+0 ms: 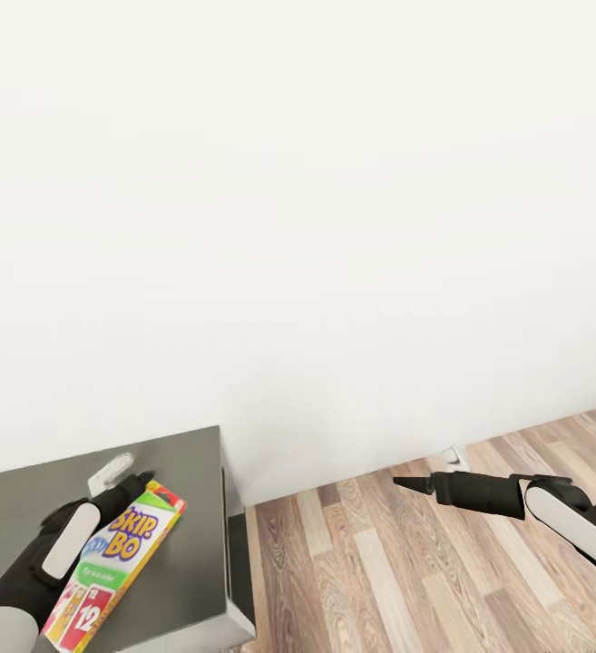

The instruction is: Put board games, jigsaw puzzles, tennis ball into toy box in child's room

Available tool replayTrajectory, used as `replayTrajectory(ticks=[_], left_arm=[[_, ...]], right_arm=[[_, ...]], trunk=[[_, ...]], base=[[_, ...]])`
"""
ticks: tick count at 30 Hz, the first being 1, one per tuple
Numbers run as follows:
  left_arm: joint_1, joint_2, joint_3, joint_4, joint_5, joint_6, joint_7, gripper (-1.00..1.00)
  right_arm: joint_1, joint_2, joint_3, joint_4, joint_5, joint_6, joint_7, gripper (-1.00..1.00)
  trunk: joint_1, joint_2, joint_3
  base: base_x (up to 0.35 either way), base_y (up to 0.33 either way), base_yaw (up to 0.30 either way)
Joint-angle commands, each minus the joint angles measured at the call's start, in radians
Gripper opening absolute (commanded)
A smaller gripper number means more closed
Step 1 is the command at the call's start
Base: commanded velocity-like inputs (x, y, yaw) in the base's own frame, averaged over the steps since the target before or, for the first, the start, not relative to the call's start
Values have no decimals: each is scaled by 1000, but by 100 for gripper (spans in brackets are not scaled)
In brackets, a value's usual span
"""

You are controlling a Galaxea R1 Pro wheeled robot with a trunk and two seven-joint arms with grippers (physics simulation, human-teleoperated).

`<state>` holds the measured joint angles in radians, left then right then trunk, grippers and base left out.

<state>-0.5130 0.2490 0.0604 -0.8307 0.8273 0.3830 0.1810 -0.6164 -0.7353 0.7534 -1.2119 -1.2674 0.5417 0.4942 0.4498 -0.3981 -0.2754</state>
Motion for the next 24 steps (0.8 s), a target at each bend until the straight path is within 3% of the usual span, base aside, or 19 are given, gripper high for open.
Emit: replayTrajectory(ticks=[1, 6, 12, 14, 15, 17, 20, 23, 24], left_arm=[[2, 1, 1, -2, 11, 5, 7, 100], [9, 4, 9, -6, 14, -6, 7, 100], [32, 8, 46, -29, 19, -35, 4, 100], [58, 8, 87, -69, 21, -44, 1, 100], [58, 8, 87, -69, 21, -44, 1, 100], [102, 7, 138, -133, 25, -47, -3, 100], [129, 5, 164, -173, 29, -47, -5, 100], [216, 0, 225, -301, 57, -39, -7, 100], [216, 0, 225, -301, 57, -39, -7, 100]], right_arm=[[-2, -1, 3, 0, -7, 3, 0, 100], [-2, -1, 3, 0, -7, 1, 0, 100], [-2, 0, 3, 0, -7, 0, -1, 100], [-2, 0, 3, 0, -7, 0, -1, 100], [-2, 0, 3, 0, -7, 0, -1, 100], [-2, 2, 3, 0, -6, 0, -1, 100], [-2, 3, 4, 0, -6, 0, -1, 100], [-2, 4, 4, -1, -6, 0, -2, 100], [-2, 4, 4, -1, -6, 0, -2, 100]], trunk=[[0, -2, -2], [0, -2, -2], [0, -2, -2], [0, -2, -2], [0, -2, -2], [0, -2, -2], [0, -2, -2], [0, -2, -2], [0, -2, -2]], base=[[-167, 0, -3], [-99, 0, -2], [-39, 0, -1], [-20, 0, 0], [-18, 0, 0], [-13, 0, 0], [-10, 0, 0], [-6, 0, 0], [-5, 0, 0]])
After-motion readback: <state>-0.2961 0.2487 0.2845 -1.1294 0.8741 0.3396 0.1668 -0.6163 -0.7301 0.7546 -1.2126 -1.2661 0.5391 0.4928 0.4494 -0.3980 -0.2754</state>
